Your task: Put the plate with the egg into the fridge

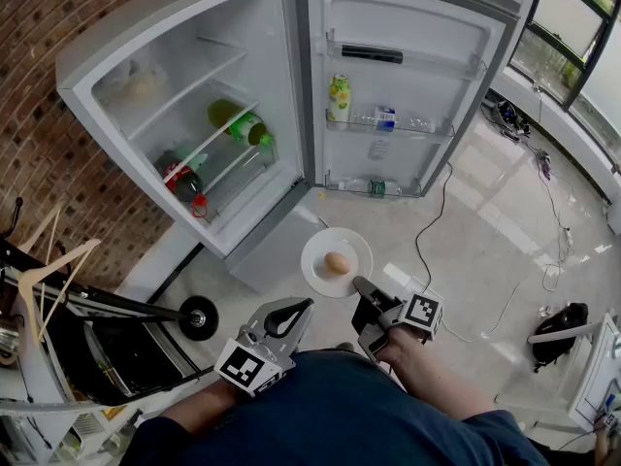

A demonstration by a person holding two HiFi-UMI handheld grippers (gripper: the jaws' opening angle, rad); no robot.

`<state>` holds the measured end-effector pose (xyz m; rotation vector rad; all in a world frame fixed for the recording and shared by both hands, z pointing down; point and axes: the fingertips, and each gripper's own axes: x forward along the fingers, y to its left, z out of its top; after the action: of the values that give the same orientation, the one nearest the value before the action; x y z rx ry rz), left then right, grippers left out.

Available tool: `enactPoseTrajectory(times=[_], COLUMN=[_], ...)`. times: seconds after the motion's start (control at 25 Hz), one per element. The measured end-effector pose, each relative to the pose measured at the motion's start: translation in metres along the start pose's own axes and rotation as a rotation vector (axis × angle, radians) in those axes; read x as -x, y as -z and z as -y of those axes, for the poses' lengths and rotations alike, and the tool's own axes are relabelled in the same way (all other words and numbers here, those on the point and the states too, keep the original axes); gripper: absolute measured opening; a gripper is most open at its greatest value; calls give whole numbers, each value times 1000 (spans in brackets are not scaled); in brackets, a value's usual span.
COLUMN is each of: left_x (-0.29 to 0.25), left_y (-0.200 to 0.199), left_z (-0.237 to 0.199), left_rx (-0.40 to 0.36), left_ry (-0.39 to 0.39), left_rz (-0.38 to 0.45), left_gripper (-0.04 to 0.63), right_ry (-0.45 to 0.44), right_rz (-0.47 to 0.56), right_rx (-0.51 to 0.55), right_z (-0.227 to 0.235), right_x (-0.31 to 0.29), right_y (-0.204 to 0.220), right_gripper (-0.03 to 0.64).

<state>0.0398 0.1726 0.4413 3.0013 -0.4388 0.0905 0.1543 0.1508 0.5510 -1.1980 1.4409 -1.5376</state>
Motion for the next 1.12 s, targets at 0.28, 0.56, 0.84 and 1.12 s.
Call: enactPoseTrajectory(times=[0.28,0.56,0.84,1.12], left_x=[0,-2,-2,4], left_y=[0,0,2,5], left_z=[-1,-1,0,-26], left_rx=[-8,0,-7,2], left_ry=[-10,-44,-104,-156], left_rz=[2,-2,1,10], left_gripper=[3,3,3,3], right_ry=[-1,-3,-17,14], right_rz=[-16,-44,-103,-141], right_rx=[6,10,10,3], right_z=[0,2,5,11], right_x=[-3,-8,-18,-41], right_y=[2,0,-2,0], right_gripper=[18,18,18,18])
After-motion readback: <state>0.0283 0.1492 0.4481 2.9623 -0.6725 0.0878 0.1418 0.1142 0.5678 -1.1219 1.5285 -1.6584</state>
